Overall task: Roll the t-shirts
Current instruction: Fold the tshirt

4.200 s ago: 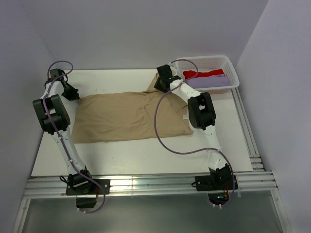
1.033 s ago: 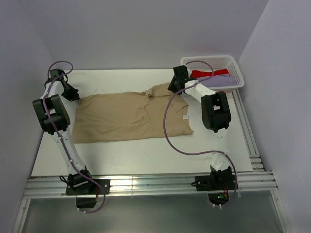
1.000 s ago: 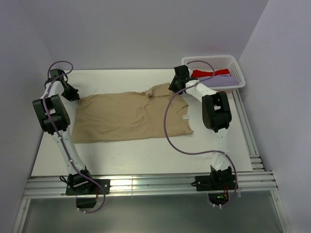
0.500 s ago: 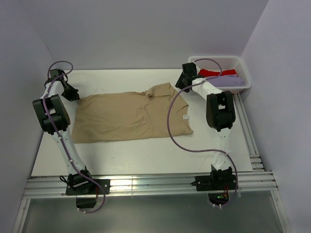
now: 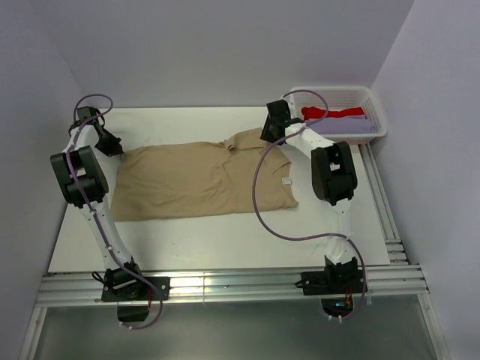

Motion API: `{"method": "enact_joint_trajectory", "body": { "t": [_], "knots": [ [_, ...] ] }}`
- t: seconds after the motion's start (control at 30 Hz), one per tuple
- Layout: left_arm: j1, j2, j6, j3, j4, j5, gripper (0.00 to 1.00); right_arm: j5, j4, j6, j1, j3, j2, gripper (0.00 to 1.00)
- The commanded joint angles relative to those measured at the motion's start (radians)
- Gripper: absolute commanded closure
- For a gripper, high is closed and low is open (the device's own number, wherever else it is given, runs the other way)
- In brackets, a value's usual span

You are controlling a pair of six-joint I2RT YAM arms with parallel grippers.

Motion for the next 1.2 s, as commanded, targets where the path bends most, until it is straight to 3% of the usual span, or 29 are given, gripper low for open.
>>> {"method": "enact_joint_trajectory", "body": {
  "t": [0.0, 0.43, 1.17],
  "knots": [
    [-0.003, -0.072, 0.016, 0.014, -0.005, 0.006, 1.0, 0.003, -0.004, -0.027, 0.005, 0.023, -0.046, 0.54],
    [-0.005, -0.072, 0.018, 0.012, -0.005, 0.003, 1.0, -0.094, -0.003, -0.006, 0.006, 0.04, 0.01, 0.56],
    [-0.005, -0.071, 0.019, 0.015, -0.006, 0.004, 1.0, -0.125, 0.006, 0.017, 0.011, 0.052, 0.071, 0.58]
  ]
}}
